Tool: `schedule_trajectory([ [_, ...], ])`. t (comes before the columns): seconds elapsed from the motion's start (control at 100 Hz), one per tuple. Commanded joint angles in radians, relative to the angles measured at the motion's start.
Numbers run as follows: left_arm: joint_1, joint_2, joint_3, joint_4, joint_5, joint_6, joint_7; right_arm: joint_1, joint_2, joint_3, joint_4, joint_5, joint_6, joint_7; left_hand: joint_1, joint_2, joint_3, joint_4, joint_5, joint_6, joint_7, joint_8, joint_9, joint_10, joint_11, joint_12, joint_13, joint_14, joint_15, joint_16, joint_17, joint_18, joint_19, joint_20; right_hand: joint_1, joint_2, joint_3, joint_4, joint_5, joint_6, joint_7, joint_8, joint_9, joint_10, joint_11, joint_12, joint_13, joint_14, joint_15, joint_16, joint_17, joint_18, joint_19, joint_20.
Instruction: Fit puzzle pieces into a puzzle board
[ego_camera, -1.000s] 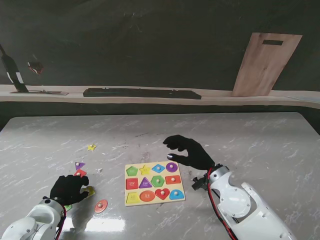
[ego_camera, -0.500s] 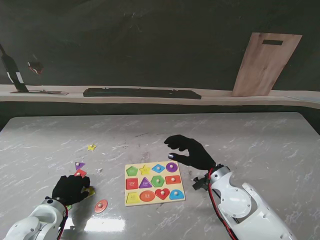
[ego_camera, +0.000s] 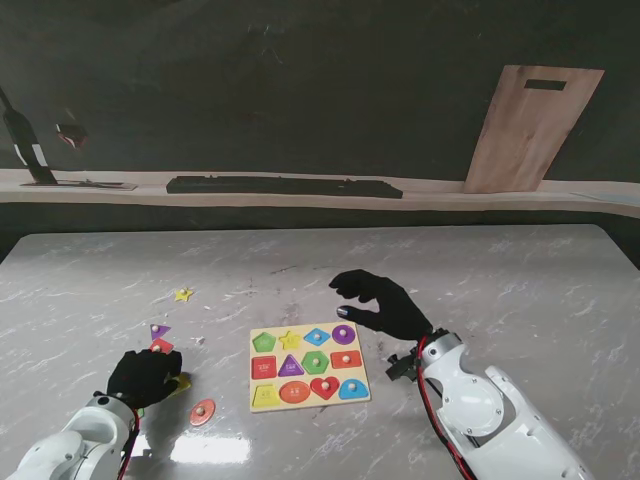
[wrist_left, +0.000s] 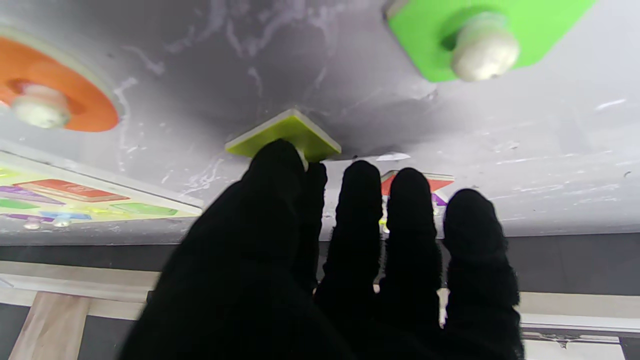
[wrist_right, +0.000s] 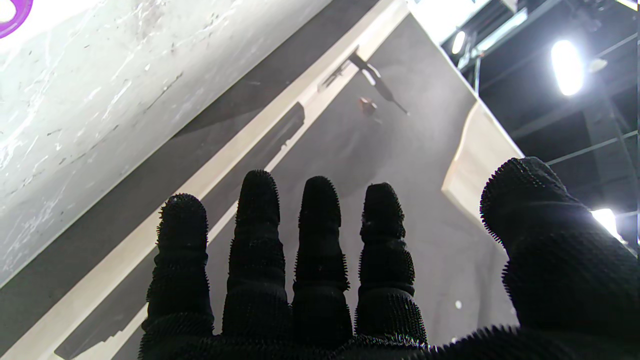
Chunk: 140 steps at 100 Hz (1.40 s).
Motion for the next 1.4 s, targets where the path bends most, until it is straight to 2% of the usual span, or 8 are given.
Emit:
schedule_trajectory([
  [0.0,0.008,0.002,0.008,0.011,-0.002,0.004,-0.009,-0.007,-0.005,-0.001,-0.005,-0.004,0.002,-0.005,0.062,-0.022,0.023,-0.014,0.033,0.013,0.033,0.018,0.026,0.024,-0.014,-0.014,0.025,0.003,-0.001,-0.010,0.018,-0.024,0.036,-0.012,-0.017,0.026,-0.020,0.039,0.015,-0.031,-0.021,0.017,0.030,0.003,0.002,0.004,0.018,-0.006,0.011,0.005,-0.005,0.010,0.013,0.014],
  [0.1,0.010,0.002,0.009,0.012,0.000,0.000,0.003,-0.008,-0.005,0.000,-0.007,-0.003,0.005,-0.006,0.056,-0.020,0.033,-0.018,0.032,0.043,0.042,0.024,0.038,0.032,-0.002,-0.033,0.047,0.006,0.009,-0.014,0.044,-0.013,0.052,-0.015,-0.016,0.028,-0.023,0.040,0.018,-0.033,-0.021,0.017,0.031,0.004,0.001,0.004,0.019,-0.005,0.011,0.005,-0.005,0.010,0.013,0.015],
  [0.21,0.010,-0.001,0.008,0.015,-0.003,-0.013,0.034,-0.008,-0.006,0.000,-0.006,-0.003,0.005,-0.007,0.047,-0.031,0.061,-0.026,0.042,0.070,0.048,0.024,0.057,0.045,0.008,-0.105,0.077,0.018,0.017,-0.032,0.077,0.002,0.077,-0.029,-0.016,0.032,-0.027,0.040,0.019,-0.039,-0.021,0.017,0.032,0.004,0.000,0.004,0.019,-0.005,0.011,0.005,-0.005,0.011,0.012,0.015],
  [0.4,0.010,-0.003,0.001,0.019,0.009,-0.044,0.087,-0.008,-0.006,0.001,-0.006,-0.001,0.006,-0.008,-0.014,-0.123,0.194,-0.040,0.109,0.070,0.071,-0.050,0.129,0.052,-0.004,-0.240,0.154,0.029,0.032,-0.073,0.153,0.029,0.128,-0.078,-0.013,0.036,-0.033,0.041,0.021,-0.045,-0.020,0.018,0.035,0.006,-0.001,0.005,0.020,-0.004,0.011,0.005,-0.006,0.011,0.012,0.016],
  [0.71,0.018,-0.006,-0.008,-0.005,0.001,-0.081,0.109,-0.008,-0.006,0.002,-0.006,0.003,0.005,-0.007,-0.039,-0.146,0.236,-0.036,0.116,0.064,0.090,-0.063,0.137,0.051,0.013,-0.248,0.160,0.024,0.044,-0.076,0.161,0.026,0.138,-0.093,-0.012,0.040,-0.038,0.042,0.021,-0.053,-0.021,0.018,0.038,0.005,-0.003,0.005,0.020,-0.003,0.009,0.006,-0.006,0.012,0.011,0.017],
  [0.93,0.011,-0.006,-0.004,-0.028,-0.014,-0.116,0.092,-0.008,-0.007,0.002,-0.005,0.004,0.002,-0.007,-0.045,-0.149,0.246,-0.035,0.113,0.065,0.093,-0.064,0.136,0.050,0.019,-0.245,0.159,0.023,0.047,-0.076,0.161,0.024,0.140,-0.095,-0.010,0.040,-0.040,0.043,0.025,-0.055,-0.019,0.018,0.041,0.004,-0.004,0.006,0.019,-0.001,0.009,0.006,-0.005,0.012,0.011,0.017],
  [1.16,-0.020,-0.003,0.011,-0.051,-0.039,-0.155,0.042,-0.006,-0.006,0.003,0.001,0.012,-0.012,-0.004,-0.053,-0.145,0.257,-0.033,0.100,0.061,0.101,-0.052,0.123,0.048,0.029,-0.232,0.145,0.017,0.049,-0.074,0.149,0.014,0.135,-0.099,-0.009,0.039,-0.041,0.043,0.029,-0.055,-0.017,0.018,0.042,0.005,-0.004,0.007,0.020,-0.001,0.009,0.006,-0.006,0.012,0.010,0.017],
  [1.39,-0.081,-0.006,0.055,-0.069,-0.133,-0.163,-0.031,-0.003,-0.007,0.011,0.011,0.024,-0.030,-0.004,-0.054,-0.138,0.256,-0.035,0.091,0.062,0.100,-0.044,0.113,0.046,0.033,-0.219,0.132,0.017,0.051,-0.072,0.136,0.008,0.132,-0.099,-0.009,0.040,-0.042,0.043,0.030,-0.056,-0.017,0.019,0.040,0.005,-0.006,0.007,0.018,-0.001,0.007,0.006,-0.008,0.012,0.009,0.017],
])
